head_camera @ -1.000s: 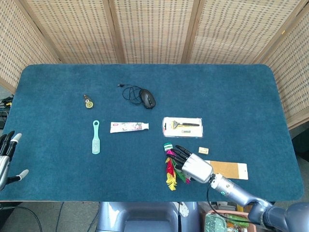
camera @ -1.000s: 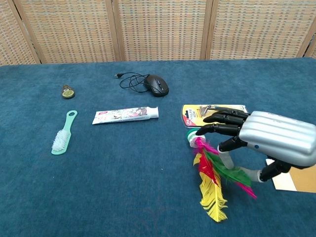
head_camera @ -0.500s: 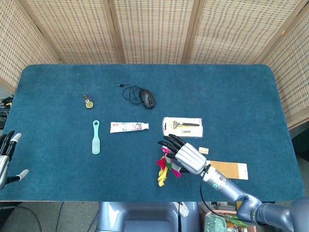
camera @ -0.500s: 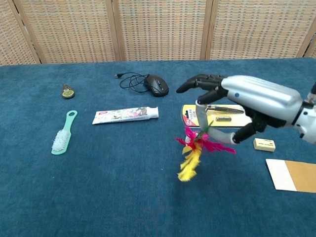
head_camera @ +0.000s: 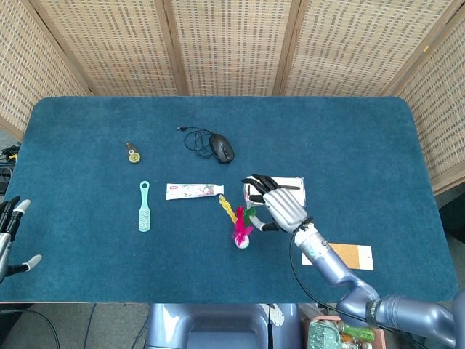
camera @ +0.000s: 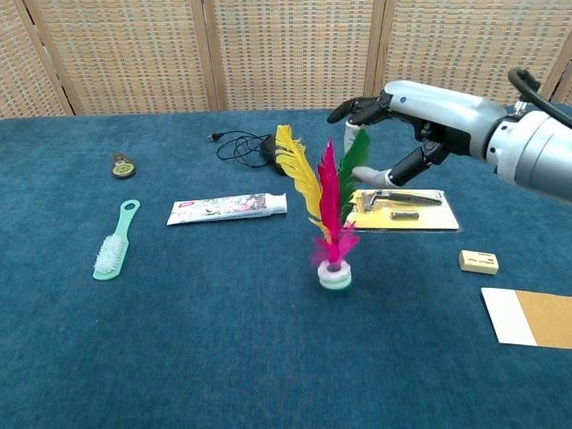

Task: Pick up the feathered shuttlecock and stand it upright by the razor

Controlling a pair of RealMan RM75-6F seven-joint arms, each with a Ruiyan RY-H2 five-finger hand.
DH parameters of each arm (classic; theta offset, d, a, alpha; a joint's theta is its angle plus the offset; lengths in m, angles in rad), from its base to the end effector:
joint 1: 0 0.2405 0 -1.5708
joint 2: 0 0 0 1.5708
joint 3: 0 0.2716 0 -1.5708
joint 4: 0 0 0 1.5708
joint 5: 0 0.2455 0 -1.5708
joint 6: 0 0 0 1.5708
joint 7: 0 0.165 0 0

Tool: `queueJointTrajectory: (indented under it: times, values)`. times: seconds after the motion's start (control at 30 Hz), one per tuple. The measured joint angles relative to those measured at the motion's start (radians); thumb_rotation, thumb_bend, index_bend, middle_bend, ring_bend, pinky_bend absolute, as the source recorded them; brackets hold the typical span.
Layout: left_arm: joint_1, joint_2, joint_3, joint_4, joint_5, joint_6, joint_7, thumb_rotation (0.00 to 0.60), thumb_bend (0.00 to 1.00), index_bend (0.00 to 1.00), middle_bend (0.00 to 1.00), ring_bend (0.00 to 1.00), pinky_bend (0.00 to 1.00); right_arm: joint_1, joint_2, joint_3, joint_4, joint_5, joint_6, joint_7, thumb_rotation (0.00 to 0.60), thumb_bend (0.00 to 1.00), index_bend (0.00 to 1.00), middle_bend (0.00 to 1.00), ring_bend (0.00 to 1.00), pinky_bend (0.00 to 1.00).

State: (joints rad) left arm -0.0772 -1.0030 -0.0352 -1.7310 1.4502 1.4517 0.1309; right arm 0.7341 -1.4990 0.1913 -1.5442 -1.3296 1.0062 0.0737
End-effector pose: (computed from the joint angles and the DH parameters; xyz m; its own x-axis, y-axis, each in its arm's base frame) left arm -0.3347 0.1983 0.1559 0.5044 0.0590 0.8614 0.8613 0.0365 -0.5068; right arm -0.1170 -0.3698 -0.0372 0.1400 -0.3186 0.9375 -0.8930 -0.4496 -0.0195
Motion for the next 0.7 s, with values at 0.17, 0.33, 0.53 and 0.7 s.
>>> queueJointTrajectory:
  times: [0.17,0.33,0.53,0.7]
  values:
    - [-0.002,0.005,0.004,0.001,0.005,-0.006,-0.01,0.6,0.0,0.0,0.0,0.0,0.0,0.005,-0.017,0.015,0.001,0.066,-0.033,-0.048,0.6,0.47,0.66,0.12,0.0,0.08]
    - [-0.001,0.005,0.007,-0.002,0.014,-0.002,-0.009,0.6,0.0,0.0,0.0,0.0,0.0,0.002,-0.024,0.003,0.019,0.069,-0.04,-0.064,0.6,0.47,0.66,0.12,0.0,0.08]
    - [0.003,0.006,0.011,-0.006,0.022,0.007,-0.009,0.6,0.0,0.0,0.0,0.0,0.0,-0.003,-0.032,0.001,0.052,0.088,-0.044,-0.068,0.6,0.47,0.66,0.12,0.0,0.09]
    - [0.001,0.002,0.011,-0.006,0.02,0.003,-0.002,0.6,0.0,0.0,0.0,0.0,0.0,-0.012,-0.025,0.012,0.041,0.089,-0.04,-0.023,0.6,0.47,0.66,0.12,0.0,0.09]
